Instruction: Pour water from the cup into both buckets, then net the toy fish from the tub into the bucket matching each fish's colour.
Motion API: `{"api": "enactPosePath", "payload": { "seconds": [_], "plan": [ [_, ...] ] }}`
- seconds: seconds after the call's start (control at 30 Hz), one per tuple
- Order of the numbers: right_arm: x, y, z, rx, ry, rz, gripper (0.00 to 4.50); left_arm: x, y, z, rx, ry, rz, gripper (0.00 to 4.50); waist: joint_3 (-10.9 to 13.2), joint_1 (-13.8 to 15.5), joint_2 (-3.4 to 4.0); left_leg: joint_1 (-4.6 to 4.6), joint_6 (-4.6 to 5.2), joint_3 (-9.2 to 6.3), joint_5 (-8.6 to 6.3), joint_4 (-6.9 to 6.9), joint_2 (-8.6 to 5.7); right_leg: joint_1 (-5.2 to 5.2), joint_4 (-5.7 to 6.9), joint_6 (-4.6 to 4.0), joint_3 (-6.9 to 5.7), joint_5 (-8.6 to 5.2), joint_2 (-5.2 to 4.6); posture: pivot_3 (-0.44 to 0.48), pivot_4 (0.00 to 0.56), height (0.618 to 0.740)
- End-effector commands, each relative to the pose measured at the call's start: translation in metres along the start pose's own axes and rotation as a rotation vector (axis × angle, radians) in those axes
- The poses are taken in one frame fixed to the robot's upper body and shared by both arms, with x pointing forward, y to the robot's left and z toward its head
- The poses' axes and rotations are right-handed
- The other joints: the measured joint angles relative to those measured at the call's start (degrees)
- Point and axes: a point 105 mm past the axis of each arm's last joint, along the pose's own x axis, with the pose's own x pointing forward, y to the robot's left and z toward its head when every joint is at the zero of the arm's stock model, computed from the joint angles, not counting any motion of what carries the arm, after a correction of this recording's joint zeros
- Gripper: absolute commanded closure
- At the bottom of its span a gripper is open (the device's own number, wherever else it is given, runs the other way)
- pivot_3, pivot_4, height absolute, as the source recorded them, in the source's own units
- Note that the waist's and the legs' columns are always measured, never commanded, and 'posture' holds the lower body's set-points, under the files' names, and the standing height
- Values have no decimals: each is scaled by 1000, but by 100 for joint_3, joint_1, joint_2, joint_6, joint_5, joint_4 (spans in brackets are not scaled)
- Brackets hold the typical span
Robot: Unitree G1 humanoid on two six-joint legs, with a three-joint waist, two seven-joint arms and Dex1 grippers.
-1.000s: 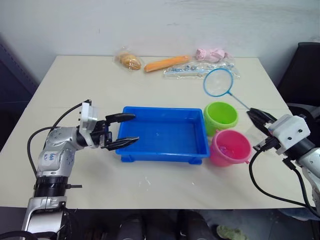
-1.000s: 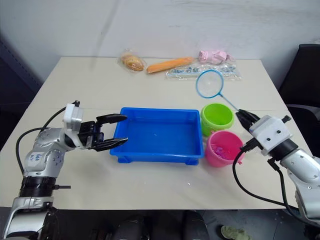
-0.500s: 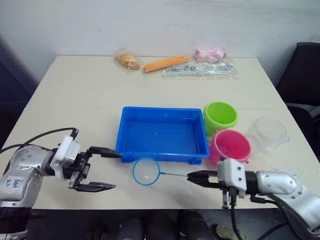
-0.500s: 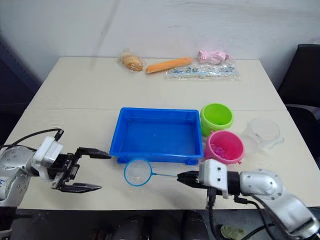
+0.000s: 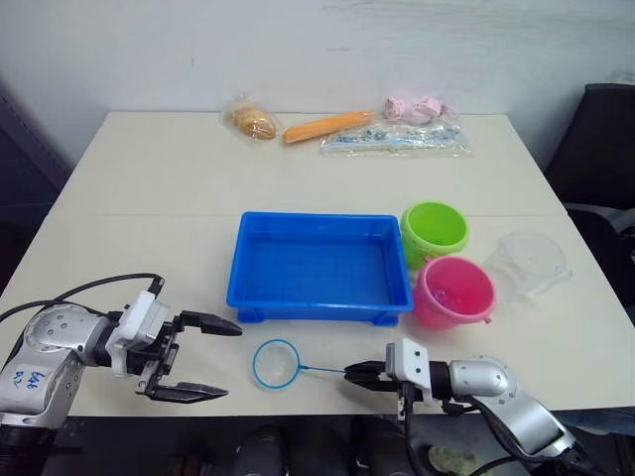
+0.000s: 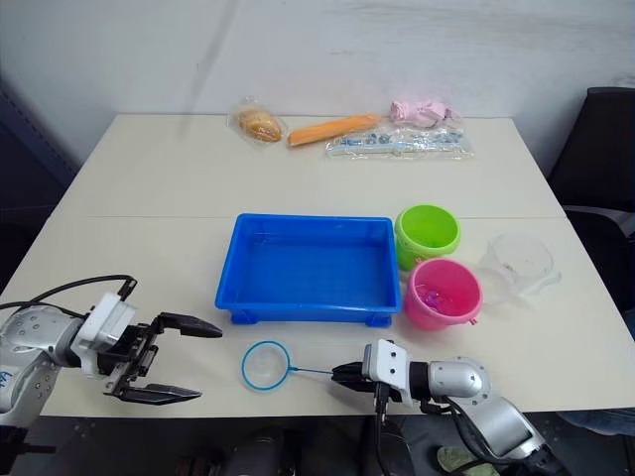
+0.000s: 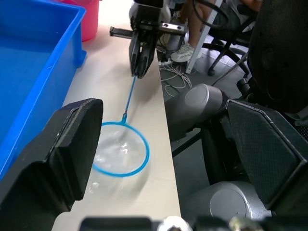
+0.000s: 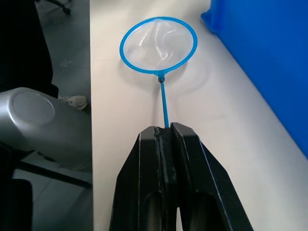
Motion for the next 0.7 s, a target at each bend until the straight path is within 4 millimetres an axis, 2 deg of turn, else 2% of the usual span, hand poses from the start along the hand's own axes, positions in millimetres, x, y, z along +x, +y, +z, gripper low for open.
{"api": "enactPosePath", "payload": {
  "seconds": [0.03,0.17,0.23,0.3,0.4,0.5,0.53,0.7],
  "plan": [
    [10,-5,-9,-51,-20,24,4500,5,-8,4,46,18,-71,94,0,0,1,1,-1,0,0,0,0,-1,4,-2,-1,-1,0,0,150,740],
    [13,-7,-14,-38,-34,39,4500,5,-6,4,43,16,-55,94,0,2,1,2,-3,-1,0,0,1,0,8,-4,-1,-2,0,0,150,740],
    [14,-10,-13,-18,-59,32,3668,4,-6,3,40,18,-50,0,1,6,2,2,-2,1,0,1,-1,-1,10,-4,0,-2,-2,0,150,740],
    [15,-13,-11,-26,-83,26,3175,3,-6,2,37,21,-43,0,1,5,2,2,-2,1,0,1,0,0,11,-4,0,-2,-2,0,150,740],
    [12,-16,-1,-49,-117,24,1774,1,-9,-1,18,51,-47,0,1,2,2,2,-4,0,0,0,1,-1,15,-4,0,-2,1,0,150,740],
    [-2,-13,18,-30,-183,18,618,-6,-9,-5,16,64,-2,0,1,0,3,2,-4,1,0,0,1,-1,17,-4,0,-2,0,0,150,740],
    [-13,-9,23,-44,-183,15,201,-12,-4,-10,-18,92,76,0,1,-1,3,2,-3,0,0,0,1,-1,16,-4,0,-2,-1,0,150,740],
    [-60,-2,43,-123,-123,-59,90,-38,1,-24,-40,173,280,0,6,24,10,1,-4,-5,-3,-2,2,1,14,-4,-2,-2,-3,0,150,740]
  ]
}}
